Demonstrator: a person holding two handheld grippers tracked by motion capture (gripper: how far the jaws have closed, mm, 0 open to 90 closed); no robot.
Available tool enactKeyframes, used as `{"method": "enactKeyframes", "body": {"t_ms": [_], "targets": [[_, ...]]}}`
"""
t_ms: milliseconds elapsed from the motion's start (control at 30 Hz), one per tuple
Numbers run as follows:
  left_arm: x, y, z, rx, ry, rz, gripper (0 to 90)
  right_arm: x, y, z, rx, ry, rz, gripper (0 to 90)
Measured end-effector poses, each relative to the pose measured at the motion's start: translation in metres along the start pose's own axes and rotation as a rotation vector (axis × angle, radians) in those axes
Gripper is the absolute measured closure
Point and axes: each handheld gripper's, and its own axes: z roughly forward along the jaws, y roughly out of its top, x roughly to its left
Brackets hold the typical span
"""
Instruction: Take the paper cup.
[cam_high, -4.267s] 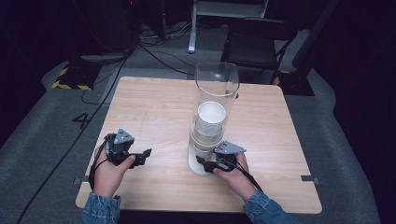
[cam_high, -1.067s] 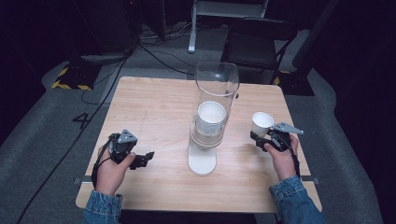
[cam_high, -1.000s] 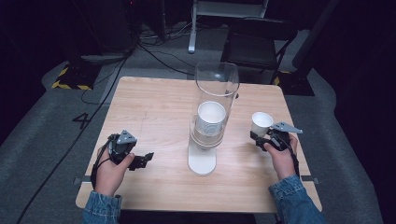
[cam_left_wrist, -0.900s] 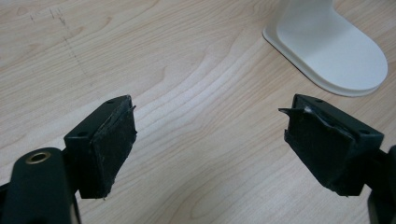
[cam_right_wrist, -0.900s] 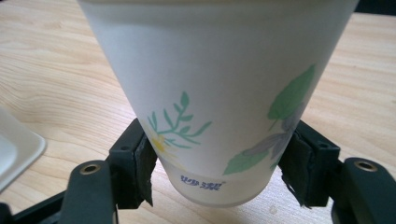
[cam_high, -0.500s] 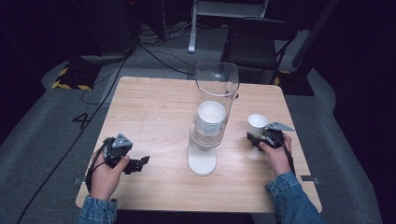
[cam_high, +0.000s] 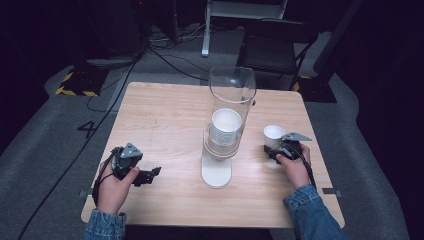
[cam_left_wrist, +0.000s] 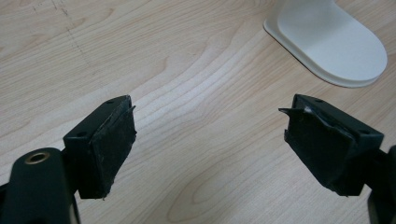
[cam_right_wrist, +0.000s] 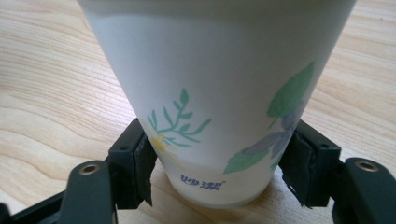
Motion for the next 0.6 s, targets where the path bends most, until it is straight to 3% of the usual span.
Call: {"method": "enactKeyframes", "body": {"t_ms": [367, 600], "targets": [[0.0001, 0.0008, 0.0016, 0.002, -0.003, -0.008, 16.3, -0.0001, -0.0031, 0.0022, 0.037, 0.003, -0.007, 33.5], [0.0002, 0.0027, 0.0034, 0.003, -0.01, -0.003, 16.2, -0.0013, -0.0057, -0.001, 0.043, -0.016, 0.0, 16.1]]}}
